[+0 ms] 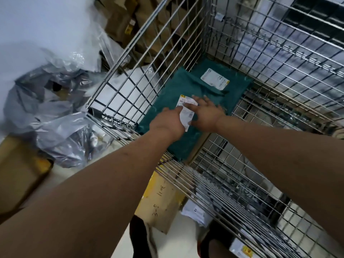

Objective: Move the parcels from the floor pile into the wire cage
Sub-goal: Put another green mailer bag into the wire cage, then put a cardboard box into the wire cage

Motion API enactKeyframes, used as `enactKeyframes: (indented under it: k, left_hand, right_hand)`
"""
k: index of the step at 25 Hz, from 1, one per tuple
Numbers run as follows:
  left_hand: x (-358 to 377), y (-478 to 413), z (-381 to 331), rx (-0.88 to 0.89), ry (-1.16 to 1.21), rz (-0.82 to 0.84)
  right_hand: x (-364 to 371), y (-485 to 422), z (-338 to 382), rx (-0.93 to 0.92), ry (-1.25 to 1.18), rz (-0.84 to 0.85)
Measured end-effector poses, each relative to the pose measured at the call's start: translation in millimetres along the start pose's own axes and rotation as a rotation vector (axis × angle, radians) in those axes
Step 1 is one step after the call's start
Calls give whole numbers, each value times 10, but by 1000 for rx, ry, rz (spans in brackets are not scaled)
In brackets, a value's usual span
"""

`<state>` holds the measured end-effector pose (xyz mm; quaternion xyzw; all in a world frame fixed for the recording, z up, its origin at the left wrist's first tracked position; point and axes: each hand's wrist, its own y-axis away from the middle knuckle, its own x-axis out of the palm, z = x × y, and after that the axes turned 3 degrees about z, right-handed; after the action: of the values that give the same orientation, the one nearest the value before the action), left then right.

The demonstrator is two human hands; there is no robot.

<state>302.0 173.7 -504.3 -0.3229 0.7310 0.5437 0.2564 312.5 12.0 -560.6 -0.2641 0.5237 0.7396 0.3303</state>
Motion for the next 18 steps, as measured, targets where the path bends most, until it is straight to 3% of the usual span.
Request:
enactKeyframes:
  k: [7,11,14,18]
  left_hand:
    - [-581,675,260,117,-323,-174]
    - [-751,1195,730,293,-145,-334]
    - [-718,1592,1166,435,-70,-322]
    - [-500,1994,1733,445,-82,-298]
  right_hand:
    - [-255,772,810,-54,-189,-225]
    - [-297,1351,1475,-86,-318,-310]
    - [-186,1761,2030,-62,-392,-433]
    - [283,2100,2551,-35,-438,-619]
